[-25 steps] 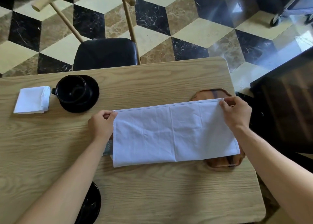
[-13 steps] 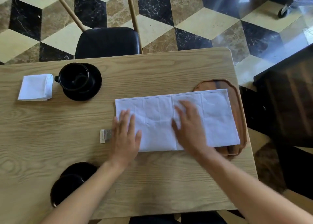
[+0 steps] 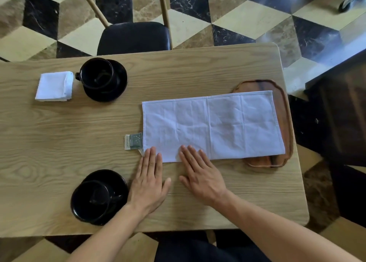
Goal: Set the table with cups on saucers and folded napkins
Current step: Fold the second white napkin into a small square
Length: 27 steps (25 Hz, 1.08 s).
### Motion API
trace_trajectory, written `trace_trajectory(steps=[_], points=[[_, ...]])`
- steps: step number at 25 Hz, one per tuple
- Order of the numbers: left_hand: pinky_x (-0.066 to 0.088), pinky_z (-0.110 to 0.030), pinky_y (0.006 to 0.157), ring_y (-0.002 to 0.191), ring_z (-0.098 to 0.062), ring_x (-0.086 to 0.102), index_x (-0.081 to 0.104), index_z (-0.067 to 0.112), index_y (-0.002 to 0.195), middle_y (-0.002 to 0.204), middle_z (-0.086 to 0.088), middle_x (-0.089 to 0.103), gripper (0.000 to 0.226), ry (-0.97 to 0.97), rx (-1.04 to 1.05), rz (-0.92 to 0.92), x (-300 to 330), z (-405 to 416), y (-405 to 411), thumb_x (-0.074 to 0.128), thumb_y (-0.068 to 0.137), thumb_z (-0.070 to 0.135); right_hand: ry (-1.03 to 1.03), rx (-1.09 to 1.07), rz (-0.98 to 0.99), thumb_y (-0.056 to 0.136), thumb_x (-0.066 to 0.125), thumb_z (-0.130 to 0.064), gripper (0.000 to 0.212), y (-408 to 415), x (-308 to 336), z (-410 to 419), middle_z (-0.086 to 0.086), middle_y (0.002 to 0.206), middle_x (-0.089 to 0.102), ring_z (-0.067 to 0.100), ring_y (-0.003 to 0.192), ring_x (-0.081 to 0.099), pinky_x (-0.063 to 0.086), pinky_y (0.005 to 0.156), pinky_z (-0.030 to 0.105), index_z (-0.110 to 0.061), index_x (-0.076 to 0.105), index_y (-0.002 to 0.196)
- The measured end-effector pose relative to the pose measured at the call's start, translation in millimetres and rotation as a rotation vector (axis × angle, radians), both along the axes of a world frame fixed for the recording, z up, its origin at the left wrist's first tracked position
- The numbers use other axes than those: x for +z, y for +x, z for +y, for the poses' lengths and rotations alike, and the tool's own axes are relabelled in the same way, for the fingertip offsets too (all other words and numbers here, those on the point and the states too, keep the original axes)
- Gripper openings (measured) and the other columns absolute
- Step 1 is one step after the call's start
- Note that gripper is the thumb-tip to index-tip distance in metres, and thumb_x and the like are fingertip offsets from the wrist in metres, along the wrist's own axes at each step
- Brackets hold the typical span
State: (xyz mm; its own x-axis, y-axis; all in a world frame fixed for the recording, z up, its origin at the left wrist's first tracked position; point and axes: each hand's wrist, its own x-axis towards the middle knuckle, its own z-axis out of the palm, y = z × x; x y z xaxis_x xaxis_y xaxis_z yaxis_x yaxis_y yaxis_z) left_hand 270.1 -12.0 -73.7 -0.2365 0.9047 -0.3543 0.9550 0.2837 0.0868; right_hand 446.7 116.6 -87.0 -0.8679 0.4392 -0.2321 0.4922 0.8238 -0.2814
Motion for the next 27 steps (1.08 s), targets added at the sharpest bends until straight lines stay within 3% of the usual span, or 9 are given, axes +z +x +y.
trace_trajectory(steps=[4,8,18,20,21,22,24,25,27], points=[[0.008,-0.053,0.123,0.155,-0.037,-0.006,0.003,-0.004,0.157,0.166,-0.026,-0.01,0.098,-0.04,-0.036,0.047,-1,-2,-2,0.02,0.097,0.072,0.039,-0.136,-0.072,0.106,0.03,-0.053,0.075,49,6,21,0.012,0.169,0.004,0.025,0.157,0.001,0.011,0.125,0.045,-0.004,0.012,0.16],[0.008,-0.054,0.122,0.155,-0.038,-0.007,0.005,-0.005,0.157,0.165,-0.026,-0.01,0.1,-0.093,-0.047,0.075,3,0,-3,0.013,0.096,0.074,0.1,-0.199,-0.107,0.105,0.026,-0.052,0.073,105,19,46,0.011,0.169,0.007,0.025,0.157,0.003,0.011,0.125,0.047,-0.003,0.017,0.159],[-0.005,-0.05,0.125,0.151,-0.03,-0.027,-0.009,0.001,0.155,0.162,-0.021,-0.026,0.102,-0.185,-0.034,0.078,7,6,-3,0.002,0.09,0.079,0.04,-0.336,-0.177,0.105,0.014,-0.061,0.076,186,29,95,0.004,0.169,-0.011,0.014,0.155,-0.015,-0.001,0.127,0.041,-0.013,-0.002,0.161],[-0.006,-0.051,0.125,0.151,-0.026,-0.028,-0.011,0.005,0.156,0.163,-0.016,-0.028,0.098,-0.175,-0.018,0.059,7,6,-4,-0.002,0.09,0.078,0.017,-0.37,-0.118,0.107,0.021,-0.057,0.072,183,33,96,0.005,0.17,-0.005,0.017,0.156,-0.01,0.001,0.128,0.042,-0.014,0.006,0.162],[-0.008,-0.05,0.124,0.152,-0.024,-0.027,-0.011,0.008,0.157,0.164,-0.014,-0.027,0.095,-0.162,-0.005,0.047,8,5,-3,-0.002,0.091,0.076,0.015,-0.425,-0.048,0.107,0.03,-0.051,0.066,181,35,96,0.008,0.17,0.007,0.022,0.157,0.002,0.008,0.127,0.043,-0.013,0.019,0.161],[-0.011,-0.049,0.124,0.153,-0.023,-0.023,-0.005,0.008,0.158,0.166,-0.013,-0.021,0.092,-0.129,0.015,0.035,8,4,-3,0.001,0.093,0.074,0.036,-0.515,0.04,0.106,0.04,-0.043,0.056,180,38,96,0.013,0.164,0.025,0.03,0.152,0.021,0.02,0.124,0.043,-0.012,0.036,0.153],[-0.013,-0.046,0.123,0.156,-0.027,-0.004,0.019,0.003,0.158,0.169,-0.017,0.004,0.088,-0.026,0.076,0.025,11,6,2,0.013,0.097,0.066,0.098,-0.767,0.168,0.101,0.051,-0.033,0.039,174,44,101,0.013,0.134,0.053,0.032,0.121,0.05,0.042,0.104,0.043,-0.012,0.055,0.133],[-0.008,-0.047,0.123,0.154,-0.034,0.011,0.034,0.001,0.152,0.164,-0.022,0.021,0.082,0.03,0.104,0.022,13,11,7,0.02,0.098,0.061,0.09,-0.888,0.174,0.099,0.053,-0.032,0.035,170,47,104,0.011,0.121,0.057,0.029,0.107,0.053,0.044,0.095,0.043,-0.012,0.058,0.127],[0.021,-0.055,0.117,0.134,-0.042,0.043,0.055,0.002,0.134,0.141,-0.023,0.049,0.065,0.158,0.124,0.01,19,33,23,0.033,0.096,0.049,0.03,-1.026,0.131,0.097,0.056,-0.035,0.036,163,53,109,0.01,0.112,0.06,0.027,0.099,0.054,0.045,0.09,0.042,-0.012,0.06,0.125]])
